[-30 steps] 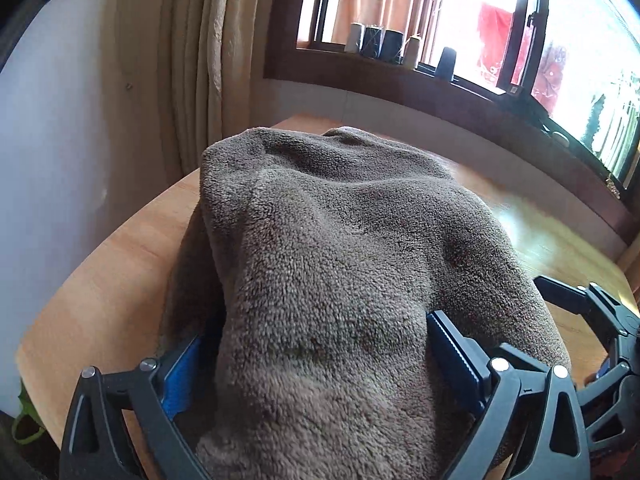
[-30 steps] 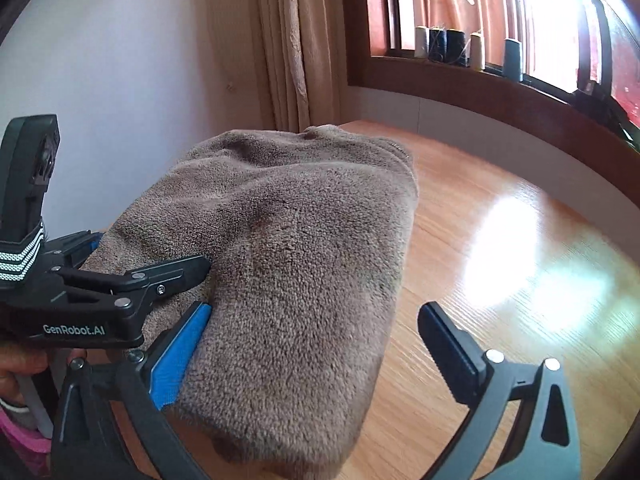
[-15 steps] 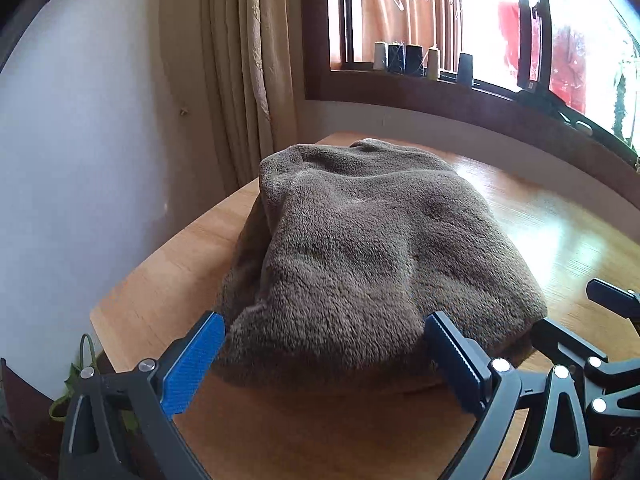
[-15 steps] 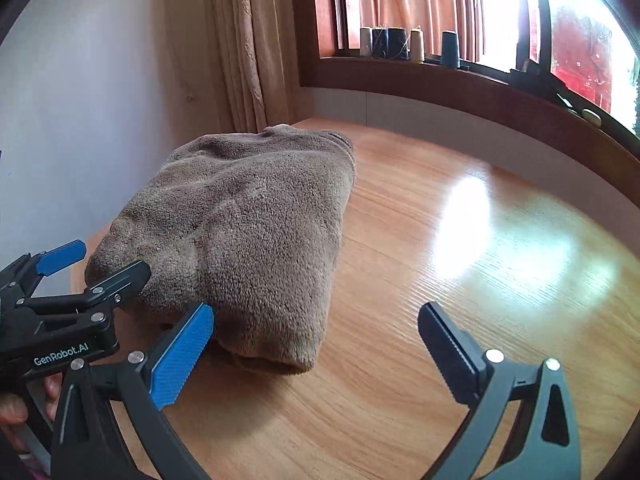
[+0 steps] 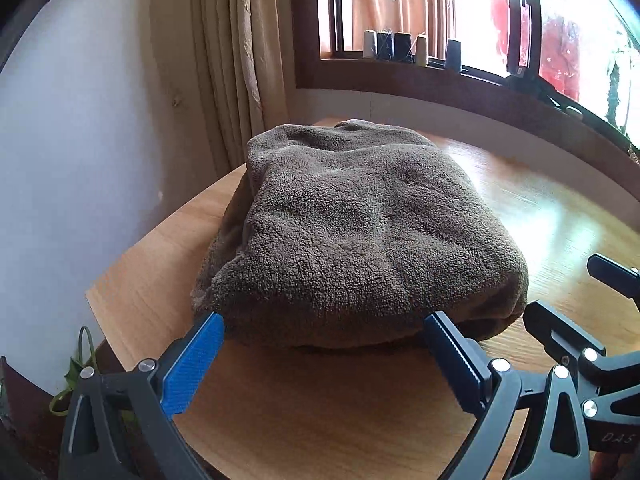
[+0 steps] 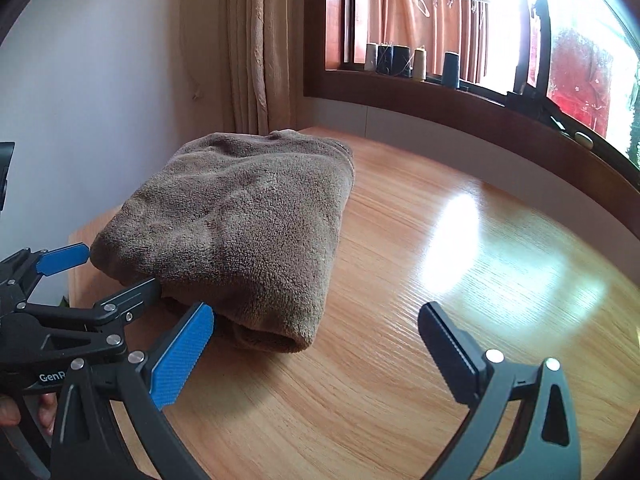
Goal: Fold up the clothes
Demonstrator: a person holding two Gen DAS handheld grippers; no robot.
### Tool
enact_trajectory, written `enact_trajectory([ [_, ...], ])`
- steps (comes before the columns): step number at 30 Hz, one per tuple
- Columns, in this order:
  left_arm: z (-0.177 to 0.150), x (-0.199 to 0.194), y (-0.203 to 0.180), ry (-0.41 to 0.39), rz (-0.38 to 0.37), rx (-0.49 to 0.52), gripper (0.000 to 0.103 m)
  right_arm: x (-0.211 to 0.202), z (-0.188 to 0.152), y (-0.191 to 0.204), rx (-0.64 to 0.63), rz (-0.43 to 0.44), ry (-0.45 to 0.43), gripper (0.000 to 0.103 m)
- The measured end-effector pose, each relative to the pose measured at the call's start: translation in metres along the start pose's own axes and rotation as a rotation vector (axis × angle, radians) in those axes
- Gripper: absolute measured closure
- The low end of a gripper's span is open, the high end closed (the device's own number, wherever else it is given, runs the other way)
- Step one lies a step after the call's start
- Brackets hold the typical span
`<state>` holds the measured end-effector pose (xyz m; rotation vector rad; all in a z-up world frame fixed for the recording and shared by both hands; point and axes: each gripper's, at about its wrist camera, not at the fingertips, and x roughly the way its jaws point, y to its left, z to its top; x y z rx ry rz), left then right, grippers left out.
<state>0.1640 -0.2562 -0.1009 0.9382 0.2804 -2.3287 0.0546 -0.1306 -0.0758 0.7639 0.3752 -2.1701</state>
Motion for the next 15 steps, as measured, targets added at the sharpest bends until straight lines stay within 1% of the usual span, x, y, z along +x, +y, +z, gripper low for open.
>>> enact_trajectory([
  [15, -0.0031, 0.0031, -0.0021, 0.008, -0.004, 0.003, 0.001, 0.0094, -0.0016, -0.0008, 0.007, 0.002, 0.021, 0.0],
])
